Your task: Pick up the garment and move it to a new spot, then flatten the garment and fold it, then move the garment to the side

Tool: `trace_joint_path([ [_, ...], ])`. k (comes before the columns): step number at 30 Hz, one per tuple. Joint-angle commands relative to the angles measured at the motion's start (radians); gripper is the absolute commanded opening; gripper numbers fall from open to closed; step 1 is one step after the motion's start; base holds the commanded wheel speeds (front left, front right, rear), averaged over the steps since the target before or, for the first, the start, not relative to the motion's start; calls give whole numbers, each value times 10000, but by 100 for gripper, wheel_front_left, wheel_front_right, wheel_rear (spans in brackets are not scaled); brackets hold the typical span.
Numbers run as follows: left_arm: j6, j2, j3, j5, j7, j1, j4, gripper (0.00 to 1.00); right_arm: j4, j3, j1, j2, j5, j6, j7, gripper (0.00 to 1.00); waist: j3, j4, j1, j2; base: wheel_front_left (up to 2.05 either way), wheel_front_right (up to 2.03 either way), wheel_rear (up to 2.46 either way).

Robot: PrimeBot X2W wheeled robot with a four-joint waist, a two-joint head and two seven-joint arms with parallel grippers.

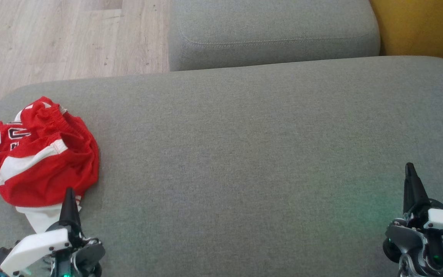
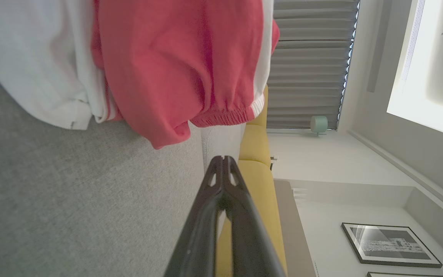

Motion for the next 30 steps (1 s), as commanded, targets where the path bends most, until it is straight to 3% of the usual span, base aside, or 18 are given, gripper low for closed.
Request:
trace_joint_path([
  [1,-65,43,383,89,33,-501,-285,0,-368,213,-544,-52,-27,-7,57,0,0,0,0,0,0,0,0],
  [30,-65,43,383,89,33,-501,-285,0,-368,214,-544,-52,-27,-7,57,0,0,0,0,0,0,0,0],
])
